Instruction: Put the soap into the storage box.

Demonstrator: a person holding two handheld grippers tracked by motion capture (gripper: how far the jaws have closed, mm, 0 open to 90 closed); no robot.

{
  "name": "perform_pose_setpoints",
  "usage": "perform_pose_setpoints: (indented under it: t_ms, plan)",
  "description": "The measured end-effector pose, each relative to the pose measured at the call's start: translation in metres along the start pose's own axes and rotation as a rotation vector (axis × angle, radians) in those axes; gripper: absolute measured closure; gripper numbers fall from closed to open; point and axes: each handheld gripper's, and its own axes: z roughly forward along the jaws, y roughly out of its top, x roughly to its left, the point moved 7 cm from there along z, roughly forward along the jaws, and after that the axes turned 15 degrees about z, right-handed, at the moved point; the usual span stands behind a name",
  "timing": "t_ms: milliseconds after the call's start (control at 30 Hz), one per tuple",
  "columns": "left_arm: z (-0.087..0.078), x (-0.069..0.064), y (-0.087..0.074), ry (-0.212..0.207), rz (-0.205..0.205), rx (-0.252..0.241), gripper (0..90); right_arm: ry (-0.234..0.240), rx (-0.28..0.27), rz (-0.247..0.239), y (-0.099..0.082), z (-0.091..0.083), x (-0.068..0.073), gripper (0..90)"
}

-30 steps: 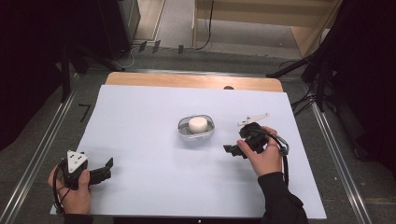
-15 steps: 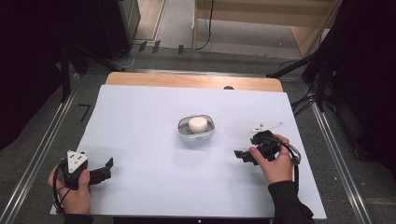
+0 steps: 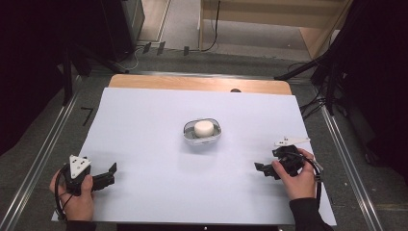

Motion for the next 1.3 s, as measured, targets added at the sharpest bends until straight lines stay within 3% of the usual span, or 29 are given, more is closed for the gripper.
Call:
perform_pose_setpoints:
  t_ms: [233,567,900,1300]
  plan:
    - [0.0,0.0,0.0,0.001,0.001,-0.001,0.2,0.001,-0.026,0.025,-0.012,-0.007,-0.012,0.0]
    - [0.0,0.0,0.0,0.001,0.001,0.0,0.2,-0.027,-0.051,0.056,-0.026,-0.012,-0.028,0.0]
    - [0.0,0.0,0.0,0.001,0.001,-0.001,0.2,-0.065,-0.109,0.086,-0.046,-0.029,-0.054,0.0]
    - [0.0,0.0,0.0,0.0,-0.001,-0.002,0.1,-0.067,-0.177,0.146,-0.065,-0.047,-0.074,0.0]
